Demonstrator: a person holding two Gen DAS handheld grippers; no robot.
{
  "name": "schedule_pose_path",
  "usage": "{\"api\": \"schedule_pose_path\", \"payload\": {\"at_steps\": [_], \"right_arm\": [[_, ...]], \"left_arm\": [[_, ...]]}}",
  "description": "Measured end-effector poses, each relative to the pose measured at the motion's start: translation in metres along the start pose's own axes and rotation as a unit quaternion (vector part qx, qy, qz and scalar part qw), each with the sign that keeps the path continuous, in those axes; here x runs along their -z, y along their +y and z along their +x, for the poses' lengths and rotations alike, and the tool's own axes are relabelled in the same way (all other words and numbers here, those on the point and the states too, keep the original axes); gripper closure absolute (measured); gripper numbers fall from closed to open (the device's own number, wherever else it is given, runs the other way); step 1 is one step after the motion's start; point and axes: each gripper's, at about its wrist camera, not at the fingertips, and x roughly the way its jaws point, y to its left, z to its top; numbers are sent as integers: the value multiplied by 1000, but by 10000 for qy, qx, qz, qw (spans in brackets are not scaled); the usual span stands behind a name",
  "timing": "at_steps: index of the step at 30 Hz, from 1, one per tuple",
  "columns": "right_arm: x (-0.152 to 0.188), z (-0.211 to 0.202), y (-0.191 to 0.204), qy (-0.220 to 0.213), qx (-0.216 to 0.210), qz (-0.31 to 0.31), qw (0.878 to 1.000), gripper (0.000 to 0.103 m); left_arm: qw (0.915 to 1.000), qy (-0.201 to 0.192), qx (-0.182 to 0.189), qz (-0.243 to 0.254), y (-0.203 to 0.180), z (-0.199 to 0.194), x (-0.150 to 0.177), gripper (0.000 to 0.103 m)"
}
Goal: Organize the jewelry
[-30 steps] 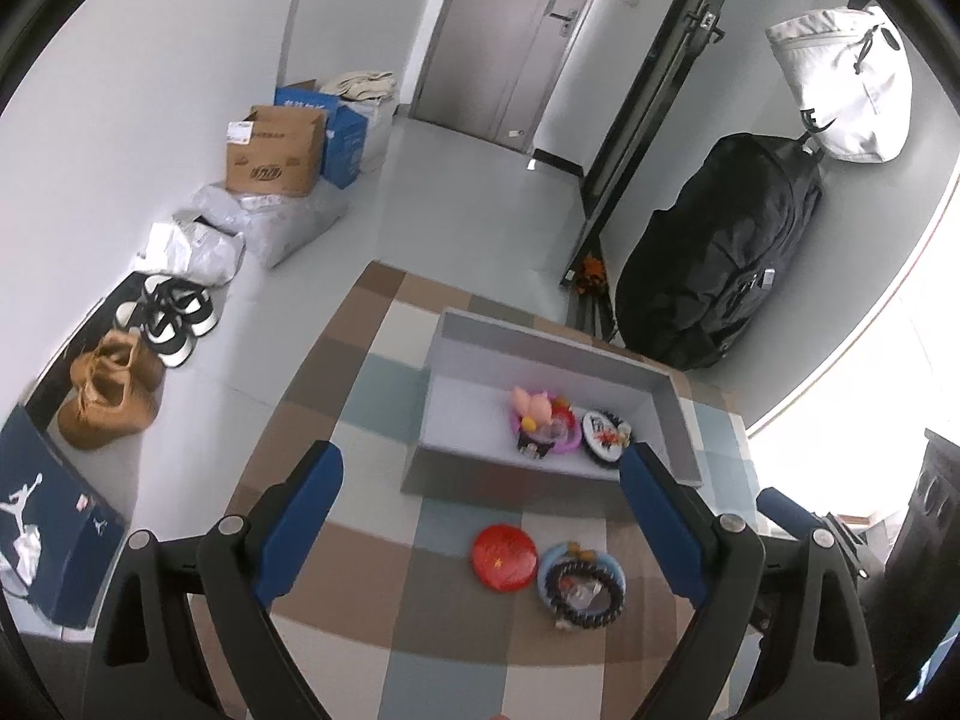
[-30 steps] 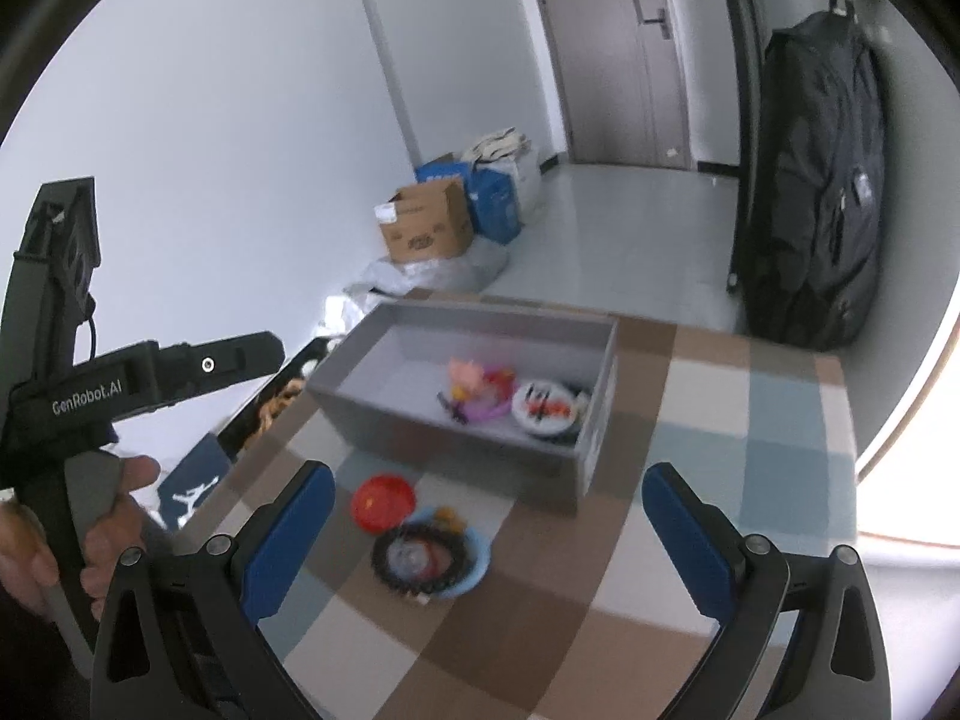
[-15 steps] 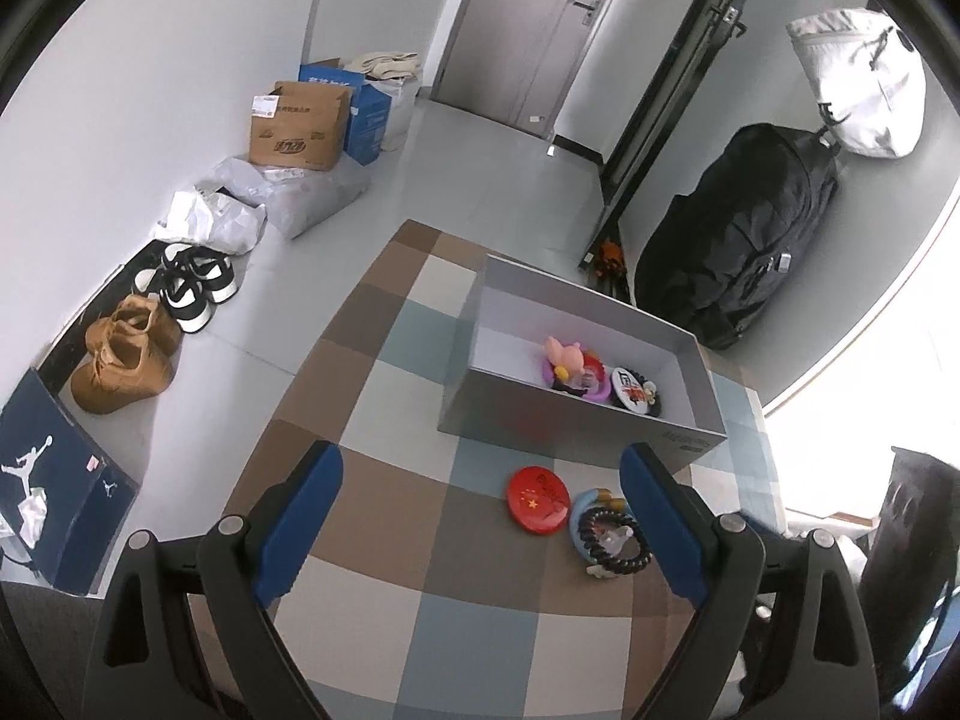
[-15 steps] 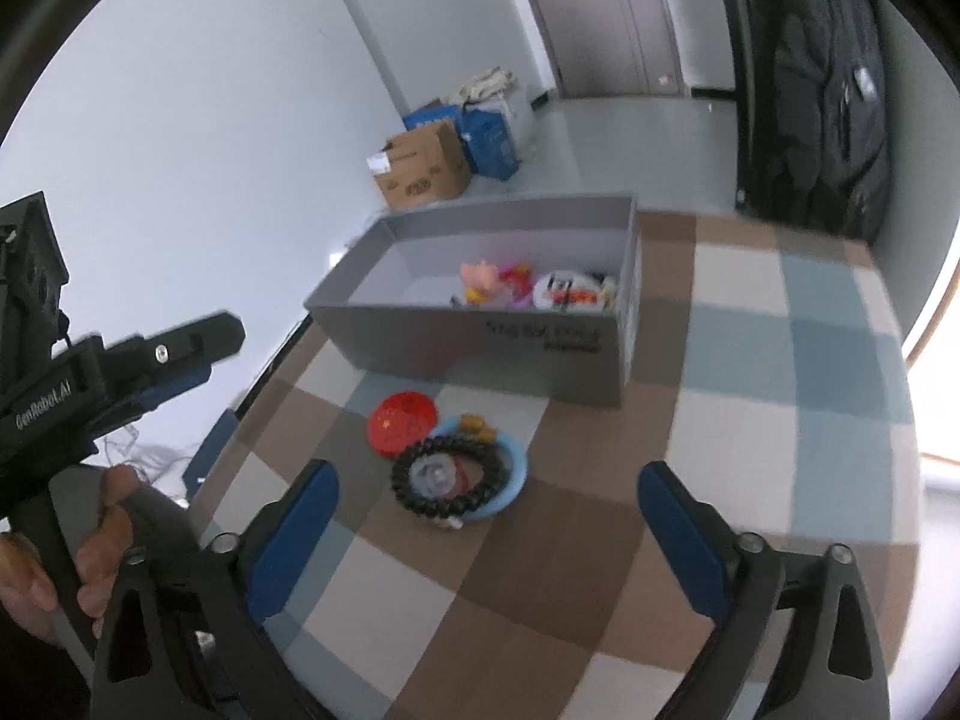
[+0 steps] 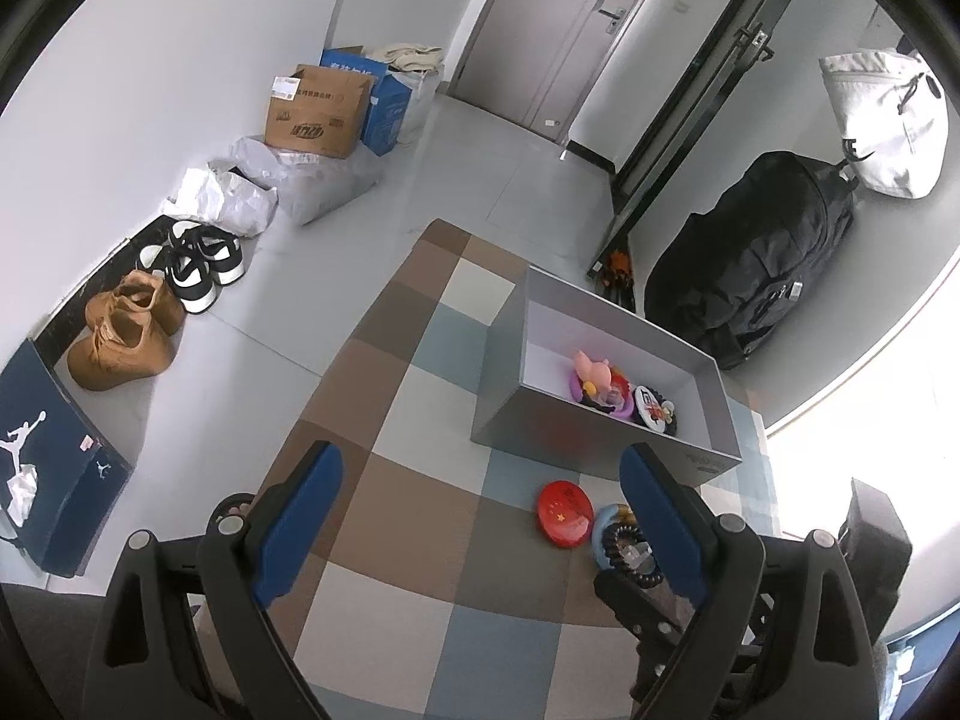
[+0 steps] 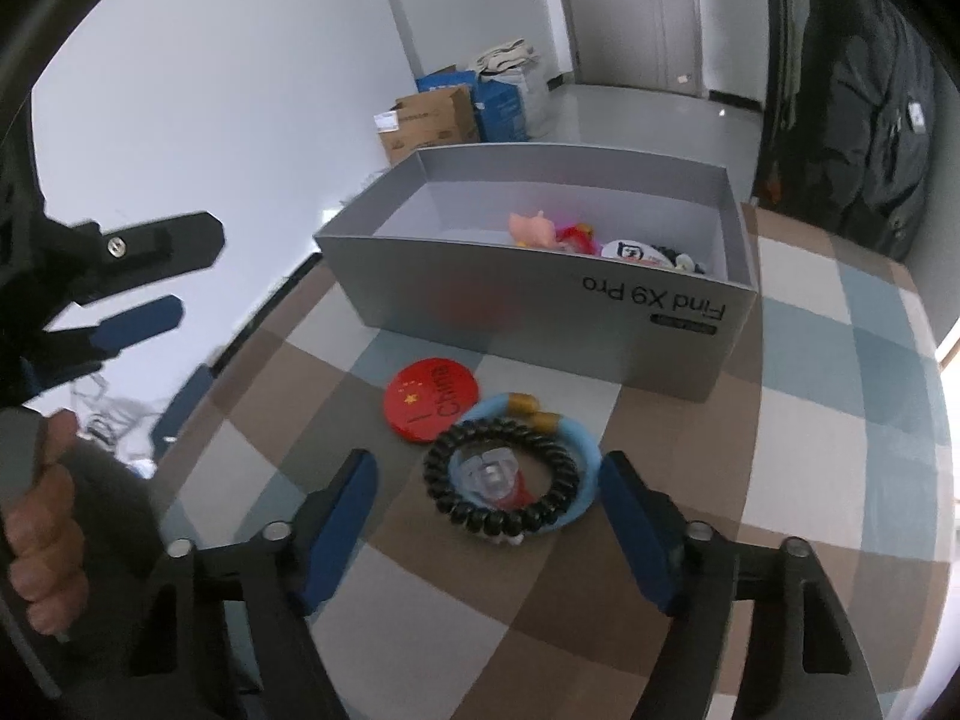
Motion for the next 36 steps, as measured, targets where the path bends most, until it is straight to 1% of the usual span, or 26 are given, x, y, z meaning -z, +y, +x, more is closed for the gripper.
{"api": "schedule_pose_path", "payload": {"at_steps": [2, 4, 5, 6, 12, 16, 20, 24, 27, 30, 33, 36], "right_arm": [[1, 3, -1, -13, 84, 24, 10000, 44], [1, 2, -2, -56, 111, 44, 9999, 44], [1, 2, -2, -73, 130, 27, 9999, 47], [1, 1, -1, -99, 162, -4, 9998, 53], [1, 1, 3, -112, 195, -64, 9997, 57], [1, -6, 1, -184, 105, 0, 9998, 57], [-1, -19, -3, -361, -87, 104, 9993, 57], [-5, -33, -15, -591, -174, 319, 9976, 57], [-9, -45, -26, -797, -178, 475, 9955, 57], [-12, -55, -35, -939, -140, 602, 9937, 57], [-14, -61, -46, -1023, -115, 746, 9919, 58], [-15, -65, -53, -1060, -95, 869, 9905, 59]], "left_arm": [[10000, 20, 34, -46, 2, 0, -1, 12], [9999, 38, 56, -85, 4, 1, -2, 12], [9999, 41, 59, -102, 4, 1, -3, 12], [9999, 47, 68, -128, 5, 1, -3, 12], [9998, 73, 105, -180, 7, 2, -4, 12], [9998, 93, 100, -169, 6, 3, -4, 12], [9998, 101, 72, -149, 6, 3, -3, 12], [9998, 149, 58, -94, 4, 5, 0, 12], [9998, 169, 72, 25, 1, 6, 2, 12], [9994, 284, 151, 157, -5, 9, 6, 12], [9982, 465, 177, 325, -14, 13, 13, 12], [9965, 536, 265, 576, -26, 15, 20, 12]]}}
